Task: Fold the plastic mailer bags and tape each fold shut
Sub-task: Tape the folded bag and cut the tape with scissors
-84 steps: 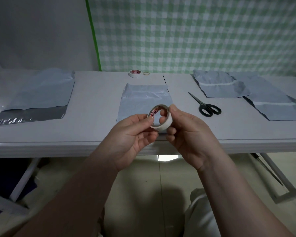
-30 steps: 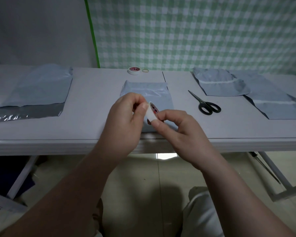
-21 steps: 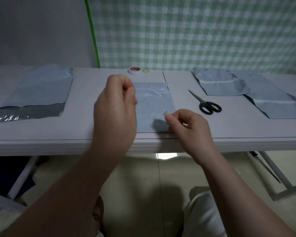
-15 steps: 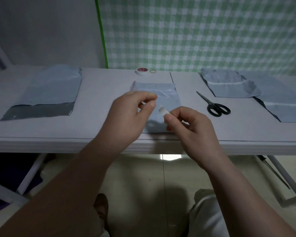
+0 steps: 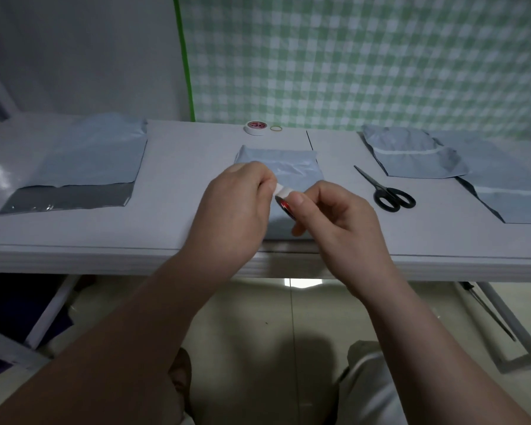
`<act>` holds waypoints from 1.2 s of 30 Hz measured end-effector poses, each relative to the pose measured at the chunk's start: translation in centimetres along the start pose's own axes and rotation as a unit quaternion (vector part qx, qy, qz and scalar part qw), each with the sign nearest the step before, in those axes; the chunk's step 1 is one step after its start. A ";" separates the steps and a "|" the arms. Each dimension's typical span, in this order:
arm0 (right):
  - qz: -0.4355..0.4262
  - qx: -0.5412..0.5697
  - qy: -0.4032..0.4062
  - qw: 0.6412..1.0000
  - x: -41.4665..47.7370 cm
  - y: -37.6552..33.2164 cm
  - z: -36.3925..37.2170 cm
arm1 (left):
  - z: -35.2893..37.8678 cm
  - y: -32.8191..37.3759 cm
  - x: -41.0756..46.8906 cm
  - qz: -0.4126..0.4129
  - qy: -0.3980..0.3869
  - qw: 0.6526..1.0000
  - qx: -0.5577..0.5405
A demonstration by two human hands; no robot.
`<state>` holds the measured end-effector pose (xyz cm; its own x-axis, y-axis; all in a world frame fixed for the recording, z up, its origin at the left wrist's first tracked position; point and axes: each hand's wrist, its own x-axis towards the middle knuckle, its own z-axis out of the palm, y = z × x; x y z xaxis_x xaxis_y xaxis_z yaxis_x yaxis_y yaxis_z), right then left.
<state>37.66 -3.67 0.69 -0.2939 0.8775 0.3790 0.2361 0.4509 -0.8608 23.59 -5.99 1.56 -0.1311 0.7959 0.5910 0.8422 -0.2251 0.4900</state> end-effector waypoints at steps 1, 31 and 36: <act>0.000 -0.009 0.003 1.000 0.3 -0.2 0.0 | 0.0 -0.1 0.0 -0.006 0.004 1.000 0.004; 0.169 0.007 -0.033 0.985 7.4 4.0 4.2 | 0.8 -8.2 3.7 -0.363 -0.162 0.892 -0.213; 0.162 0.005 -0.039 0.986 8.6 3.1 4.5 | 0.8 -8.5 4.1 -0.306 -0.173 0.929 -0.117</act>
<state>31.67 4.50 -0.23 -0.2751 0.9597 0.0576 0.3193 0.1477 -0.9361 16.32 -0.33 -0.67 -0.3374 0.9391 -0.0647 0.5231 0.2441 0.8166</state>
